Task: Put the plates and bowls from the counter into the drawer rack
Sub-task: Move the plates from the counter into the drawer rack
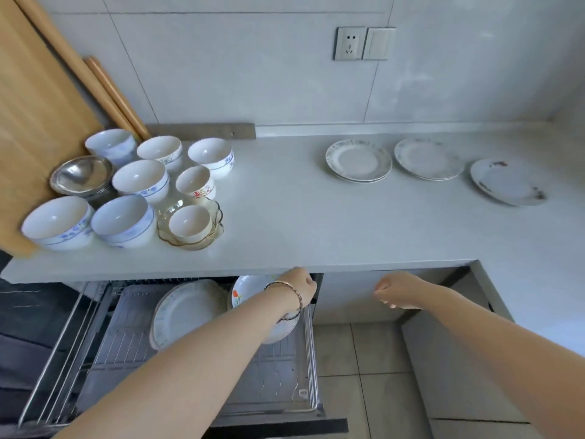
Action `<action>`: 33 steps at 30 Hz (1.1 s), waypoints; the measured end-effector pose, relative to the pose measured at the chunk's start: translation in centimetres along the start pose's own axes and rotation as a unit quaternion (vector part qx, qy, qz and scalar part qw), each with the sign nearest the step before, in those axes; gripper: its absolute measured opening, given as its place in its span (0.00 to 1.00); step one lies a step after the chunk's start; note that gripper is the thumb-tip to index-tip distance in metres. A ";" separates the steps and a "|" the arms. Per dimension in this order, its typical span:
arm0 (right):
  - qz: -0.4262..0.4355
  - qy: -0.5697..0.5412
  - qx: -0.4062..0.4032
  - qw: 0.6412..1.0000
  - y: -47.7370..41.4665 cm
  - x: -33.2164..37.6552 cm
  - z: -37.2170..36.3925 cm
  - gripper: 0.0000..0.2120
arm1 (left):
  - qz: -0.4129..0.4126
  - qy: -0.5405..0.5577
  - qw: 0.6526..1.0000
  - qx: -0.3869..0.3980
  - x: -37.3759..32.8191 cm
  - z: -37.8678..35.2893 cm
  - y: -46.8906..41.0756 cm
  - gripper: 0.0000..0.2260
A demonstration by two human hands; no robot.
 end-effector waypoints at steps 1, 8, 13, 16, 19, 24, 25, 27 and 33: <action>0.005 -0.002 0.000 1.000 -0.1 0.2 1.1 0.13 | 0.001 0.011 1.000 -0.011 -0.5 0.9 -0.5 0.09; 0.007 -0.014 -0.069 0.997 -2.9 0.7 10.9 0.18 | -0.008 0.068 0.995 -0.070 -4.4 7.5 -6.2 0.06; 0.001 -0.111 -0.102 0.989 -8.0 -0.2 15.7 0.17 | 0.007 0.137 0.987 -0.078 -7.2 10.3 -11.0 0.11; -0.006 -0.205 -0.098 0.974 -12.7 -1.1 17.4 0.11 | 0.030 0.184 0.980 -0.069 -8.3 10.6 -15.1 0.07; -0.016 -0.271 -0.110 0.956 -18.9 -2.7 19.4 0.13 | 0.050 0.219 0.971 -0.083 -9.3 10.2 -20.6 0.10; -0.019 -0.185 -0.125 0.975 -31.0 -5.0 22.9 0.17 | 0.114 0.329 0.929 -0.123 -10.7 9.0 -29.9 0.17; -0.022 -0.164 -0.128 0.978 -32.7 -5.1 23.7 0.19 | 0.127 0.349 0.919 -0.131 -11.0 8.9 -31.6 0.18; -0.022 -0.180 -0.136 0.974 -36.1 -5.3 24.9 0.23 | 0.145 0.375 0.903 -0.150 -11.5 8.8 -35.1 0.22; -0.037 -0.371 -0.143 0.917 -44.1 -6.6 27.1 0.16 | 0.181 0.478 0.853 -0.107 -13.3 8.7 -42.1 0.09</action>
Point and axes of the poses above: each hand's wrist, its own y-axis away from the middle knuckle, its own z-axis out of the back of the hand, x = y × z, the point moved 6 cm from there along -y, towards the middle knuckle
